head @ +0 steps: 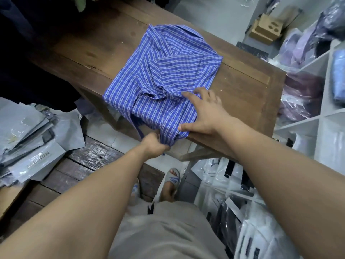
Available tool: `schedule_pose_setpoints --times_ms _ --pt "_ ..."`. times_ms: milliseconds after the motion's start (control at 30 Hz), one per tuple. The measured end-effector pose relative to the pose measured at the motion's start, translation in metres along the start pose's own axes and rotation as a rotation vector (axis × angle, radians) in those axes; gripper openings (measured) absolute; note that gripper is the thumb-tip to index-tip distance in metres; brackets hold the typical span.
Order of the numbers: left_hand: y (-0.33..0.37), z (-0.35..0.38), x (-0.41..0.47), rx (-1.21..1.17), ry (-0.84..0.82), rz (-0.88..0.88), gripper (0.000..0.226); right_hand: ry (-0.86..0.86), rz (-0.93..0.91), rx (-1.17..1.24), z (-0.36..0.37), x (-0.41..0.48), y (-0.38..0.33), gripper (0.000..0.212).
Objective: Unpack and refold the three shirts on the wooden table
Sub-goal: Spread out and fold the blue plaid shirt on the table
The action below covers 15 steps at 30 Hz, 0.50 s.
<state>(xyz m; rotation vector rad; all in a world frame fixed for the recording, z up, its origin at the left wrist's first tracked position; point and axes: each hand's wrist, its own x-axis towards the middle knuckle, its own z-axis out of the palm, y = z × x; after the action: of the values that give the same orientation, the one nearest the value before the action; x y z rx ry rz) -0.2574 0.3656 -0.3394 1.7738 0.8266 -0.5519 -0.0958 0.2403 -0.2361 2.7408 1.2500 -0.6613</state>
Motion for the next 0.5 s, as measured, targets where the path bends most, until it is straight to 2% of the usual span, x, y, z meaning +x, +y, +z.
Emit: schedule_pose_setpoints --times_ms 100,200,400,500 --pt "0.006 0.003 0.006 0.06 -0.009 0.134 0.043 -0.006 0.035 0.021 0.015 -0.016 -0.01 0.119" --pt "0.003 0.001 0.012 0.332 0.045 0.215 0.023 -0.016 0.102 0.005 0.025 -0.022 -0.017 0.119" --pt "-0.013 -0.024 0.008 0.582 0.056 0.184 0.02 -0.039 0.133 -0.062 0.029 -0.024 -0.027 0.113" --pt "-0.011 -0.029 0.005 0.522 -0.047 0.162 0.028 -0.045 0.156 -0.053 0.031 -0.027 -0.031 0.108"
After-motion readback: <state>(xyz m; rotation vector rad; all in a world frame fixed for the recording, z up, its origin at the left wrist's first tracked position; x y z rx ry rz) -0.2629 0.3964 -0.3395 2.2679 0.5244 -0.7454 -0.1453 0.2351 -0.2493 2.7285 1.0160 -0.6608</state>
